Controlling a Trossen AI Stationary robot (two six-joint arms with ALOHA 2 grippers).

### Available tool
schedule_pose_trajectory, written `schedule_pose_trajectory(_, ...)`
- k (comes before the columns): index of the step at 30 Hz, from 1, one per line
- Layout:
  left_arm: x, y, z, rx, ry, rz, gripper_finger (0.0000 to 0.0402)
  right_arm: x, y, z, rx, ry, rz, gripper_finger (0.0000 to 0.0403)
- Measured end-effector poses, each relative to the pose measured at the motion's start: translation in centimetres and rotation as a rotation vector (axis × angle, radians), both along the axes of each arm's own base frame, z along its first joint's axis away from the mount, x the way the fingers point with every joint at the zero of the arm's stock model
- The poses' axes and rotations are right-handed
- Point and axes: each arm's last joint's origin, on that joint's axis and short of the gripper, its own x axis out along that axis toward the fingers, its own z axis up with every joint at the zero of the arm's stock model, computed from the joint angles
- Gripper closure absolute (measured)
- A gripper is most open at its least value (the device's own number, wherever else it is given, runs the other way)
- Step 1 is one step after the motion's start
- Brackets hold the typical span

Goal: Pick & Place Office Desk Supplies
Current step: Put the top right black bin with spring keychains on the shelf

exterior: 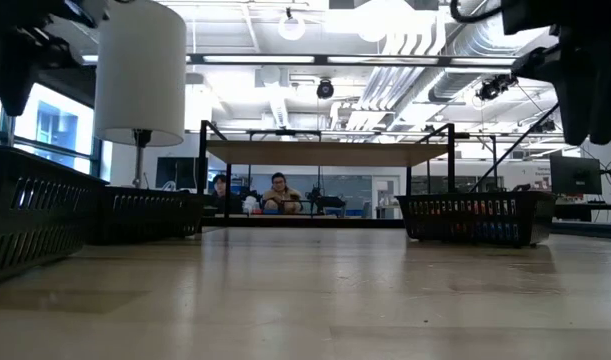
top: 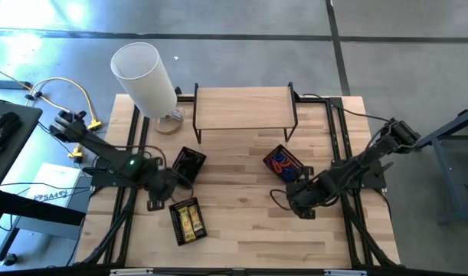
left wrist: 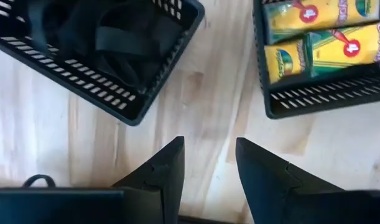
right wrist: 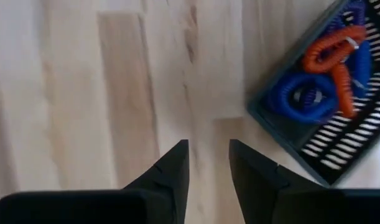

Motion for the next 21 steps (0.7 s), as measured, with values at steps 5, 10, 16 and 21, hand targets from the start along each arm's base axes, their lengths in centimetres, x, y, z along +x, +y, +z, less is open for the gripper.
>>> schedule_pose_trajectory(5,-1.0,-1.8,0.0,0.010,-0.017,-0.053,0.0264,-0.2,-1.8,0.0,-0.123,0.068,-0.010,0.0298)
schedule_pose_trajectory(10,-1.9,-3.2,0.1,-0.014,-0.029,-0.134,0.0264,0.7,-2.6,-0.6,-0.134,0.083,0.005,0.0289)
schedule_pose_trajectory(16,-2.2,-4.7,0.2,-0.074,-0.078,-0.196,0.0264,1.8,-3.0,-2.4,-0.155,0.193,0.059,0.0282)
schedule_pose_trajectory(21,-2.3,-5.5,0.4,-0.105,-0.126,-0.219,0.0264,2.6,-3.1,-3.9,-0.184,0.247,0.093,0.0283)
